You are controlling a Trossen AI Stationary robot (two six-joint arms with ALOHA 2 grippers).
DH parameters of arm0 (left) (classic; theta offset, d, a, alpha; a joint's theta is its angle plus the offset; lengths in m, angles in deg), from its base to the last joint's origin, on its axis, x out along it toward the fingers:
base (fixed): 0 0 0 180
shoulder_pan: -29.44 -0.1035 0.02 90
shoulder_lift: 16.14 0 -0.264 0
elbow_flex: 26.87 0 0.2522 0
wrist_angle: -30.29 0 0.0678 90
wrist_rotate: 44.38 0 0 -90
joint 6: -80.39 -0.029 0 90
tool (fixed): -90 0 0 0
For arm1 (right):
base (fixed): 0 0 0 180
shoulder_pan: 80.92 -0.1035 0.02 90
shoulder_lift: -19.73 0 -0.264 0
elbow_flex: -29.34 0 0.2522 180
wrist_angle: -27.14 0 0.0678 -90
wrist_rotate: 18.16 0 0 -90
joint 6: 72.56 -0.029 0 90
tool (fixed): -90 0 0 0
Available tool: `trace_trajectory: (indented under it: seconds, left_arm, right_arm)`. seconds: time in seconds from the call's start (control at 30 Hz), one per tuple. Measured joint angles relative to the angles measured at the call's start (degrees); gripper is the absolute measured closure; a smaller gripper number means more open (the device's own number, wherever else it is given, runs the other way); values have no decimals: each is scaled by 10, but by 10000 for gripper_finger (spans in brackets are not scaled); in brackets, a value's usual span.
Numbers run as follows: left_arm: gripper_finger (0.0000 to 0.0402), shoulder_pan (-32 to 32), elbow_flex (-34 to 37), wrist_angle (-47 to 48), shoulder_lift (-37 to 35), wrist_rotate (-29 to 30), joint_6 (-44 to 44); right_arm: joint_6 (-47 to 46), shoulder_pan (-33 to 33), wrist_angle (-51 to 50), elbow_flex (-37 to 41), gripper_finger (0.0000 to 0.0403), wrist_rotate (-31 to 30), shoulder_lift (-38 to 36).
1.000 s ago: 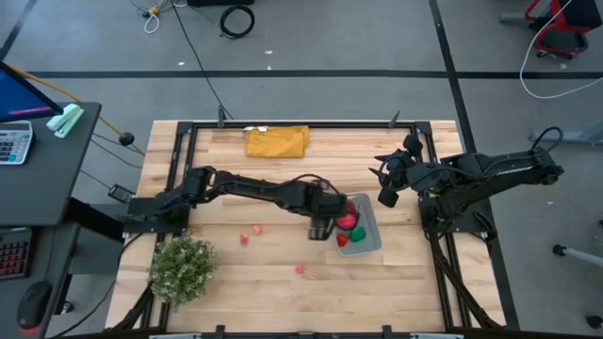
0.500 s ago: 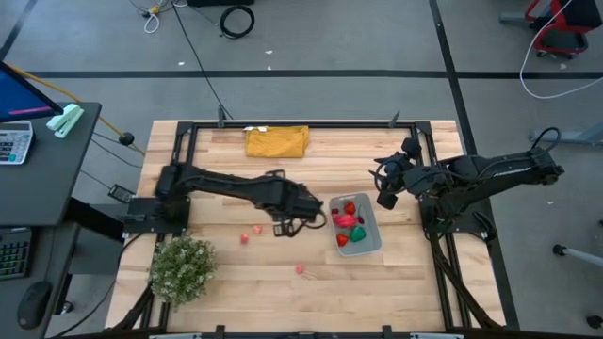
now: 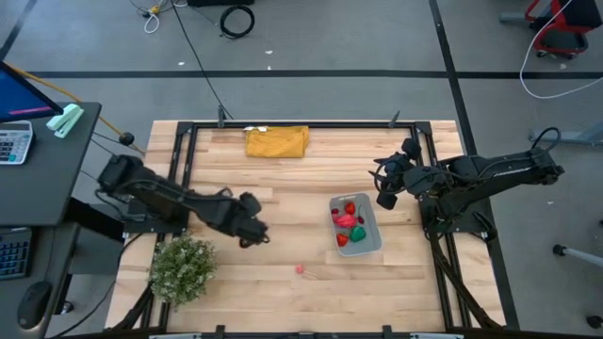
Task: Pick and placing Produce into tupperware
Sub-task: Put the pink peach into the gray bin
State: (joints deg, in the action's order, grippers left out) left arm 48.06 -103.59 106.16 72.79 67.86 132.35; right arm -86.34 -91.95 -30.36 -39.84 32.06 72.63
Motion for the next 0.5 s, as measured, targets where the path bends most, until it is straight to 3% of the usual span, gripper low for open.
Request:
trace_trajectory:
  seconds: [0.2, 0.5]
  left_arm:
    - [260, 34, 109, -161, -30, -68, 107]
    - [274, 60, 138, -186, -24, -74, 151]
  right_arm:
    - [0, 0, 27, 0, 235, 0, 0]
    - [-33, 0, 52, 0, 235, 31, 6]
